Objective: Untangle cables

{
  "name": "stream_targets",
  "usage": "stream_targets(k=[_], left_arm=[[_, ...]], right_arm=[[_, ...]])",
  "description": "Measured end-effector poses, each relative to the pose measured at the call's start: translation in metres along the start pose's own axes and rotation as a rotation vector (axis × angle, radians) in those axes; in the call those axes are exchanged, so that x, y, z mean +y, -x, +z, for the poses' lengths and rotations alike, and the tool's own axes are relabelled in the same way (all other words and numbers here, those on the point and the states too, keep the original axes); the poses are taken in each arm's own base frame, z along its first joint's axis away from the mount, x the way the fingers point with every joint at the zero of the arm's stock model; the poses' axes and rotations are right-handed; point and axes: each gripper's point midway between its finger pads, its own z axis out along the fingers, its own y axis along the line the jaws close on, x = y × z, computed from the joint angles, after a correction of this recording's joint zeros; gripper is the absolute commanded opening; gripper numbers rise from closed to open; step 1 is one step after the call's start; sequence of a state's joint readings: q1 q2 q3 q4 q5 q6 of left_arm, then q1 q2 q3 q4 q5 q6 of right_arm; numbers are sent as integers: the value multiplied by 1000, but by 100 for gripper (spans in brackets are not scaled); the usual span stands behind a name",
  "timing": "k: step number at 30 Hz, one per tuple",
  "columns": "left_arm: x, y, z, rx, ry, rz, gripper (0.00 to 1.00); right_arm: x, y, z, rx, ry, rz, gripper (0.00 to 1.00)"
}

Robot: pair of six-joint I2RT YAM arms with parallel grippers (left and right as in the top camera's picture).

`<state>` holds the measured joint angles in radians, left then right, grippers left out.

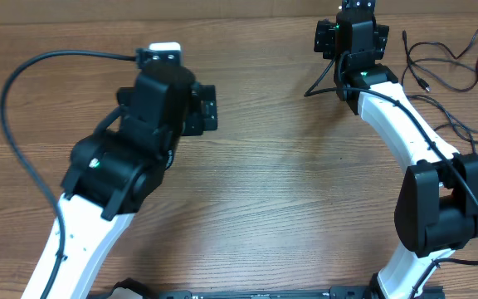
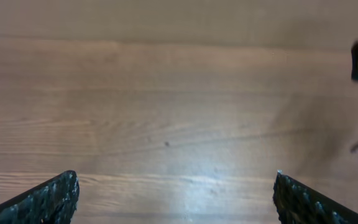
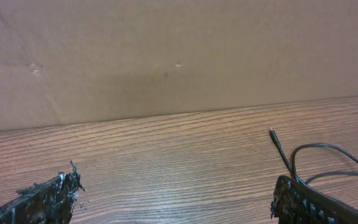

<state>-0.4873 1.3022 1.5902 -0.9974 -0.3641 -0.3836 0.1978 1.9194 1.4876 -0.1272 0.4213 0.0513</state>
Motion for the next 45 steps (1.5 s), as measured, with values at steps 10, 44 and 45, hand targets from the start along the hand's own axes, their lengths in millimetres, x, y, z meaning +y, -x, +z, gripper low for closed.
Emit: stream_targets(k=[10, 44, 45], left_arm=[[40, 23, -26, -102, 46, -96, 100], [64, 8, -36, -422, -32, -227, 100], [64, 9, -37, -434, -36, -231, 100]], right_arm=[[0, 0, 0, 0, 0, 1, 100], [1, 0, 0, 1, 3, 0, 100], [1, 0, 0, 0, 3, 0, 100]])
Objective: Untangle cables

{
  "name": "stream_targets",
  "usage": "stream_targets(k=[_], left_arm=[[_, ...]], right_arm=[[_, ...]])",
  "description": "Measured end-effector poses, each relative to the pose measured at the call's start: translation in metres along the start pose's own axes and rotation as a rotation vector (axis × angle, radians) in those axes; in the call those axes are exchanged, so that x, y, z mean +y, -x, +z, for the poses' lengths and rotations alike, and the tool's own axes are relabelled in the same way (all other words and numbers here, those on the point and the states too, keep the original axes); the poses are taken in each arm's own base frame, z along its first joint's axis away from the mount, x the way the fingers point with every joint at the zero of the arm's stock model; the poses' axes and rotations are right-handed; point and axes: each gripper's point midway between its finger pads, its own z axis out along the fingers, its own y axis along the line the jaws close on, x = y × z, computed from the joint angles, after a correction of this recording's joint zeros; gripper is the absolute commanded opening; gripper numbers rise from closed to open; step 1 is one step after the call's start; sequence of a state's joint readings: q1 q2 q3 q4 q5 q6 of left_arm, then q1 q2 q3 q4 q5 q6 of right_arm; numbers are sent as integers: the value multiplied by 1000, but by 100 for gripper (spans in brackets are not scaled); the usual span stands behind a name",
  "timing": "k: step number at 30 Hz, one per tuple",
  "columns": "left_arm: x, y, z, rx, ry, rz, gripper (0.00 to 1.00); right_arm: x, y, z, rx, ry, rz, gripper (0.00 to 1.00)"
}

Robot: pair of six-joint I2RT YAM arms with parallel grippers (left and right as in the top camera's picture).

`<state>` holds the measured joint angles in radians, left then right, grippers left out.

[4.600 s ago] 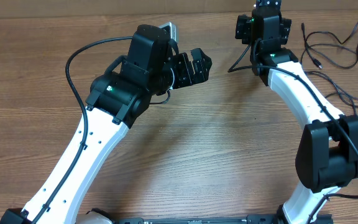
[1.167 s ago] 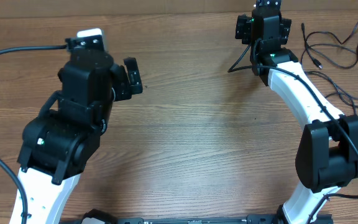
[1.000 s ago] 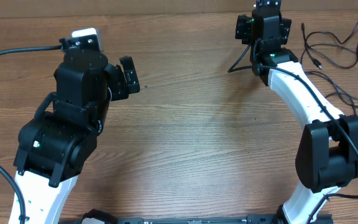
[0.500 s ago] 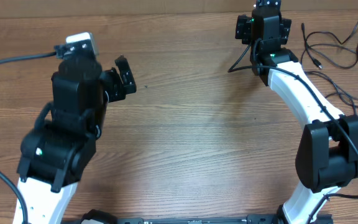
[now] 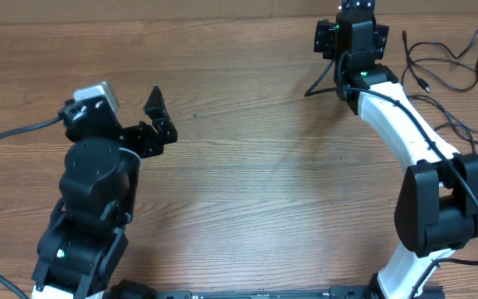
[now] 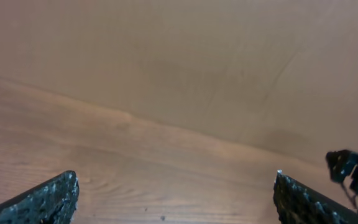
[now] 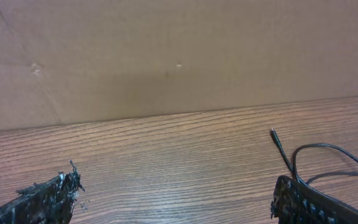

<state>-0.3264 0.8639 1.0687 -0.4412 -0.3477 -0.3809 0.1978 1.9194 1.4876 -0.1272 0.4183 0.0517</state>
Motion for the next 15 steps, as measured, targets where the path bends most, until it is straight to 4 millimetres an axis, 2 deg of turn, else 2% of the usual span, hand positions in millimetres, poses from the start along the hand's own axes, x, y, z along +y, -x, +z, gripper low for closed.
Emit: stream_targets(k=[8, 15], left_arm=[[-3, 9, -3, -141, -56, -55, 100], [0, 3, -3, -271, -108, -106, 99]], right_arm=[[0, 0, 0, 0, 0, 0, 100], [0, 0, 0, 0, 0, 0, 100]])
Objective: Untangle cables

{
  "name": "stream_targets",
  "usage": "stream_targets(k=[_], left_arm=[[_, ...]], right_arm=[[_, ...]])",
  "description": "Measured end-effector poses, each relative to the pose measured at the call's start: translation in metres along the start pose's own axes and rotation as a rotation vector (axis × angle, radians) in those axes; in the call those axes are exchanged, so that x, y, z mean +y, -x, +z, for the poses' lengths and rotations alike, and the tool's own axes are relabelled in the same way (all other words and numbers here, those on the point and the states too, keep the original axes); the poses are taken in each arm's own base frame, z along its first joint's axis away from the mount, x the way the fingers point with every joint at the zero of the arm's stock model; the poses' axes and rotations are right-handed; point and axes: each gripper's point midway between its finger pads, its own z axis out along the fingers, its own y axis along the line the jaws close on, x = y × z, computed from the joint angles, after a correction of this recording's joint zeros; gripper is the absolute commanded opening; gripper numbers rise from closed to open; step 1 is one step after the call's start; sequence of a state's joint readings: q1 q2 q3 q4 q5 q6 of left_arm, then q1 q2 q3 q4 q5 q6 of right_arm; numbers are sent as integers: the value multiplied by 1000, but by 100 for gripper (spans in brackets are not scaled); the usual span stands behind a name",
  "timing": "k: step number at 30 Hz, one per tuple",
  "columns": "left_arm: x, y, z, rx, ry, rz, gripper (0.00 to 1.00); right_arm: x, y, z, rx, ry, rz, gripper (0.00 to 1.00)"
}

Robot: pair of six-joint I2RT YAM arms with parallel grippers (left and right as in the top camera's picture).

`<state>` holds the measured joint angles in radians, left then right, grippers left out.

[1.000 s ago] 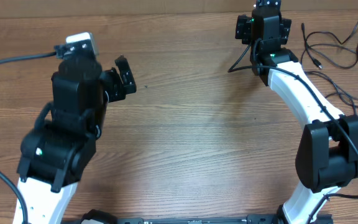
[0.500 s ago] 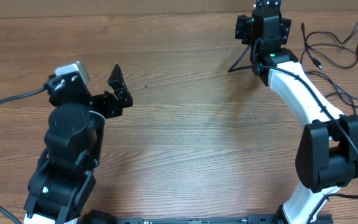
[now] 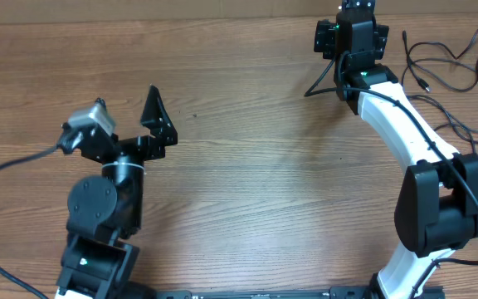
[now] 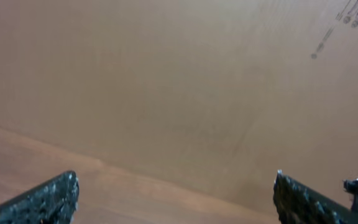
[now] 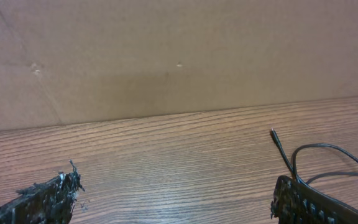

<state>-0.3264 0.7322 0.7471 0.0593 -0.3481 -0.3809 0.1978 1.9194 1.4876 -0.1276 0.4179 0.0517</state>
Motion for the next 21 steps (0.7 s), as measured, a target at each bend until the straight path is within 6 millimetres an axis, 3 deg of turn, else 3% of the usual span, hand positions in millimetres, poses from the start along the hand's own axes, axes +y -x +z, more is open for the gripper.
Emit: stream_targets(k=[21], left_arm=[[40, -10, -32, -315, 10, -126, 100]], right_arm=[[0, 0, 0, 0, 0, 1, 100]])
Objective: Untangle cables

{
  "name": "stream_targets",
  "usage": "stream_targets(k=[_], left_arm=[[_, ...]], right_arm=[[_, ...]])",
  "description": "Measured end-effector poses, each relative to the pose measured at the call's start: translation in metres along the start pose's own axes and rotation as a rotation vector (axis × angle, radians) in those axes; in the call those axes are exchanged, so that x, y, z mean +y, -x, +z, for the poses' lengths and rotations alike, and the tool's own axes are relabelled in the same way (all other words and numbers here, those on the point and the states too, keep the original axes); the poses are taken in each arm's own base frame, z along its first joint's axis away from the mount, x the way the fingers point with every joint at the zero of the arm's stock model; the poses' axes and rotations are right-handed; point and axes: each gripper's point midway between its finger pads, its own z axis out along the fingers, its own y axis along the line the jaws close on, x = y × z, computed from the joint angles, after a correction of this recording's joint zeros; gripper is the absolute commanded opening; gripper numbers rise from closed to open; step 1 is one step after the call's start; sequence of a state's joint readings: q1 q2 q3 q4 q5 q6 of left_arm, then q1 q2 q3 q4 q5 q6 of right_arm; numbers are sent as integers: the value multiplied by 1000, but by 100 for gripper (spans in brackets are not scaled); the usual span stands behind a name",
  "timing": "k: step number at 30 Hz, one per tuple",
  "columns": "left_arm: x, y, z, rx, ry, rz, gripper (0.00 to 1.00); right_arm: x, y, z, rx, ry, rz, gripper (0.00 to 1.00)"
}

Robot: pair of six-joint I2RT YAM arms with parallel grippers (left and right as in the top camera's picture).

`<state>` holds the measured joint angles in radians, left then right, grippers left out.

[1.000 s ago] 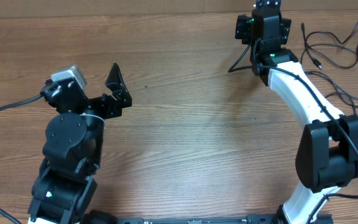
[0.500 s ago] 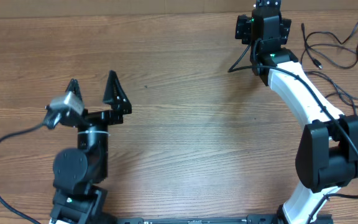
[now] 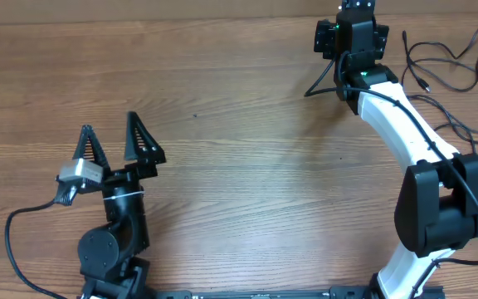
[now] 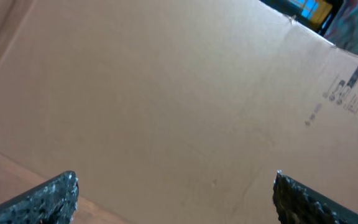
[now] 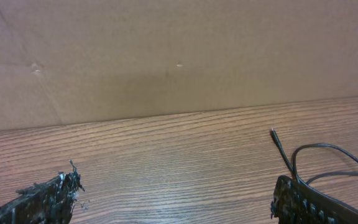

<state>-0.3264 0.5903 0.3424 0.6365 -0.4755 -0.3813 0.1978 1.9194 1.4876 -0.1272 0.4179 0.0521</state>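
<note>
Thin black cables (image 3: 451, 58) lie in loose tangled loops at the table's far right, with a plug end (image 3: 422, 84) pointing inward. My right gripper (image 5: 176, 190) is open and empty at the far edge, just left of them. One cable (image 5: 319, 149) loops past its right finger (image 5: 306, 202), its tip lying on the wood. My left gripper (image 3: 110, 137) is open and empty at the front left, far from the cables. It points upward, and in its wrist view the left gripper (image 4: 176, 190) faces only cardboard.
A brown cardboard wall (image 5: 179, 56) stands along the table's far edge, right in front of the right gripper. The white right arm (image 3: 392, 112) runs from the front right to the far edge. The left arm's own black cable (image 3: 23, 249) loops at the front left.
The left arm has drawn back further toward the front edge and its gripper has tipped higher, so its wrist view has almost lost the table. The right arm and cables are unchanged.
First the left gripper was stretched out over the table's left middle, facing down at bare wood. Then it stood further back at the left, open, and after that still nearer the front and tilting up. Now it is folded at the front left. The right gripper stayed open throughout.
</note>
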Motion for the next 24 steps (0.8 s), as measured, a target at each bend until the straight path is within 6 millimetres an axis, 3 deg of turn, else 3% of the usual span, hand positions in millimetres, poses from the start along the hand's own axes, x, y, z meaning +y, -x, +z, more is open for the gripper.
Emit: stream_targets(k=[24], left_arm=[[17, 9, -25, -75, 11, -36, 99]], right_arm=[[0, 0, 0, 0, 0, -1, 100]])
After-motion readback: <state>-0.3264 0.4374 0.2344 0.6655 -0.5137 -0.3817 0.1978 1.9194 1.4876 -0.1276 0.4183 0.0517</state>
